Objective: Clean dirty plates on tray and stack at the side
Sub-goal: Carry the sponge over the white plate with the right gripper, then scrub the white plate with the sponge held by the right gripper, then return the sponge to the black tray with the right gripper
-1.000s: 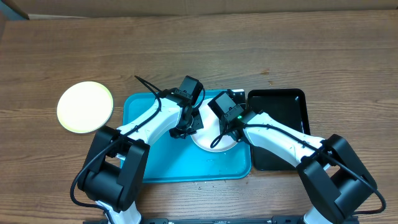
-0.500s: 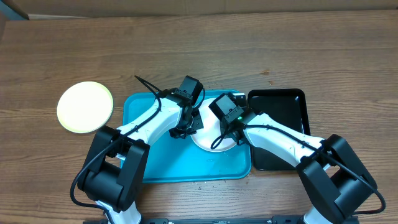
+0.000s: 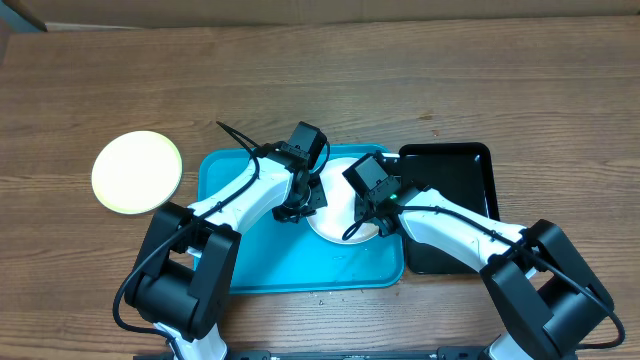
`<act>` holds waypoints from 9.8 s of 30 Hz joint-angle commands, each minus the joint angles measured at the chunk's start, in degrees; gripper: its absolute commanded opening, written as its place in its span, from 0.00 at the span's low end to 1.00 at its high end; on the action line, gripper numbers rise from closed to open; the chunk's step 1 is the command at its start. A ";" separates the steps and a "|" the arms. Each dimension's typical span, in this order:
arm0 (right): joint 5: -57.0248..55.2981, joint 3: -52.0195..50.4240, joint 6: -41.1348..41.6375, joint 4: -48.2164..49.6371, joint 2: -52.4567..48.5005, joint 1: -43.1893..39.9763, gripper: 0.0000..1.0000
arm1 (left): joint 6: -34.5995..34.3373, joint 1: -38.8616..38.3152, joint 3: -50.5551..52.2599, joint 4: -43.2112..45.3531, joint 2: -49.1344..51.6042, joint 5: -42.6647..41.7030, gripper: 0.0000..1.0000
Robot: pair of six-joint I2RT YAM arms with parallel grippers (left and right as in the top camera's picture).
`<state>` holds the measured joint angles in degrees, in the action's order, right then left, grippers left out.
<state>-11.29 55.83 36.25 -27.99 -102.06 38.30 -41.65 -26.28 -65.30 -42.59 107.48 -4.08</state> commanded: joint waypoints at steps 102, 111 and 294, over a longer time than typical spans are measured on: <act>24.98 -4.87 -4.46 13.88 -0.72 -7.28 0.04 | -0.59 -0.33 3.72 -1.92 5.01 5.51 0.04; 27.08 -3.74 -3.28 14.58 -0.70 -12.07 0.04 | -0.59 -0.33 3.72 -1.97 5.01 5.53 0.04; 8.22 -14.36 -15.28 4.74 12.44 -26.75 0.21 | 1.44 -0.33 3.69 -1.33 5.01 4.02 0.04</act>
<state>-4.78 42.00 19.88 -22.46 -89.41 11.62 -40.51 -26.28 -65.30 -42.78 107.57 -4.16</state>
